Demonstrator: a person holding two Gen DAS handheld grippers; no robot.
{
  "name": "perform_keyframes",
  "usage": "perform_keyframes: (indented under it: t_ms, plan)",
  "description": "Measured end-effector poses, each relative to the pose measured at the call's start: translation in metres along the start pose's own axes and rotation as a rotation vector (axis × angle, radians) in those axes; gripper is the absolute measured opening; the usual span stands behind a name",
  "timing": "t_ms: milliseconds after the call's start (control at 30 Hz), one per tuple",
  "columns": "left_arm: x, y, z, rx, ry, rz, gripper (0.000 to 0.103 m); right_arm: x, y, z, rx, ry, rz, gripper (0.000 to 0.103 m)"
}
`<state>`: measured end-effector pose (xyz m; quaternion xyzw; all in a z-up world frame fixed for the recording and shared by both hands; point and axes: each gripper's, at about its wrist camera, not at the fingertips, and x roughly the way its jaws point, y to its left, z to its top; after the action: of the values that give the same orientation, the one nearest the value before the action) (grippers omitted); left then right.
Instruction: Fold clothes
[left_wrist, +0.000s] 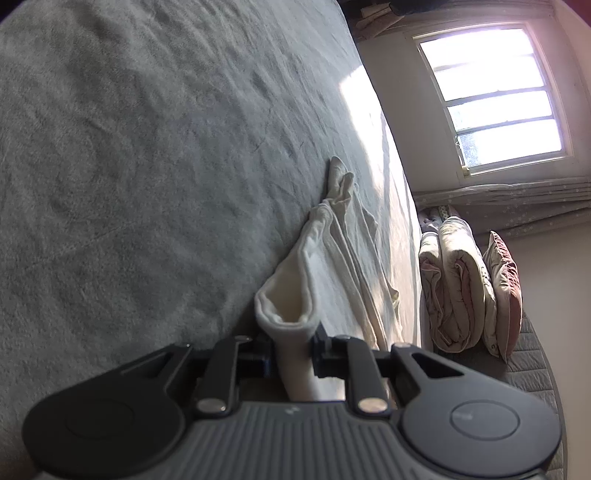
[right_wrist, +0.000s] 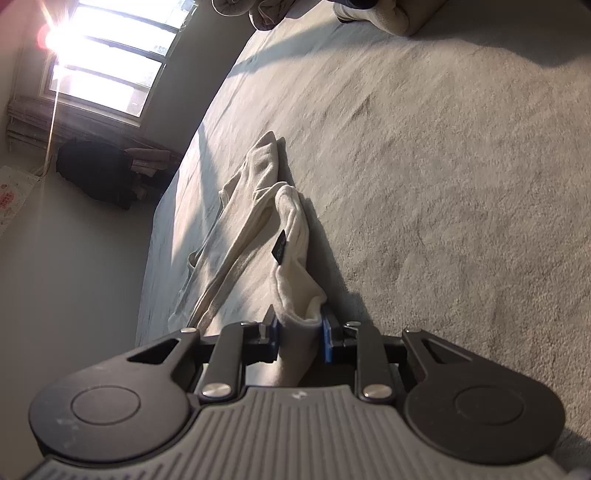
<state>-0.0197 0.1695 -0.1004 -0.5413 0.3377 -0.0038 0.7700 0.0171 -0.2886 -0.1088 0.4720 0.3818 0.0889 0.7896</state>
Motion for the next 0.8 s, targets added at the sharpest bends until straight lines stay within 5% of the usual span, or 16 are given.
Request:
perform_keyframes:
  t_ms: [800]
  plan:
    - [-0.0037, -0.0002, 0.0060, 0.151, 0.039, -0.018, 0.018, 0.0035, 0.0069, 0.0011, 0.004, 0.040, 0.016, 0.026]
